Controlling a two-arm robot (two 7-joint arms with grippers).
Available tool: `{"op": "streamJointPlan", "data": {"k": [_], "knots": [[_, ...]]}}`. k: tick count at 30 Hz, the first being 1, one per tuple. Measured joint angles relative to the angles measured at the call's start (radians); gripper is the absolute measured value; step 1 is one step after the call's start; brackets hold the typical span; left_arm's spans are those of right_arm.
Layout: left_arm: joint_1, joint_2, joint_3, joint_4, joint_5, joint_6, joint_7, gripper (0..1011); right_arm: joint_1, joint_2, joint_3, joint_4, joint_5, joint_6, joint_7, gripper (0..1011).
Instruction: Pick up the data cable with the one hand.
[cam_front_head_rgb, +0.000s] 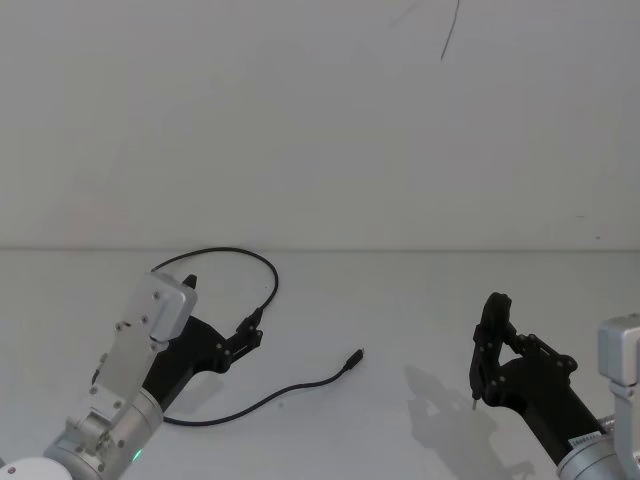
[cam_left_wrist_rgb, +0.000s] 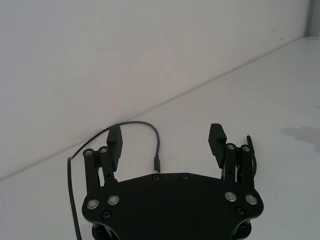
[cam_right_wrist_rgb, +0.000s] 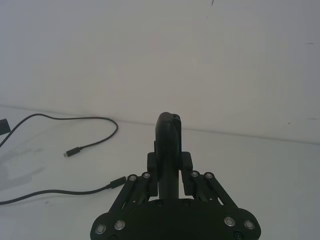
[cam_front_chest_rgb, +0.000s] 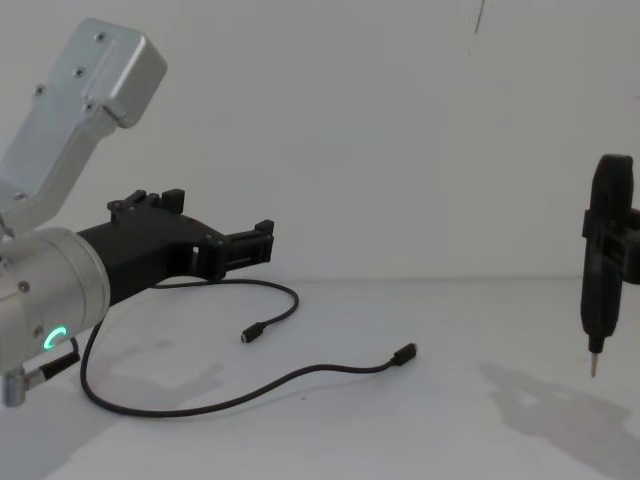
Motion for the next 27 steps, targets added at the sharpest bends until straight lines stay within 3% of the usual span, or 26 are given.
{"op": "streamJointPlan", "data": {"k": [27], "knots": [[-0.005, -0.001, 0.000, 0.007, -0.005, -0.001, -0.016, 1001, 0.000, 0.000, 0.000, 0.000, 0.000, 0.000, 0.000, 269]]}}
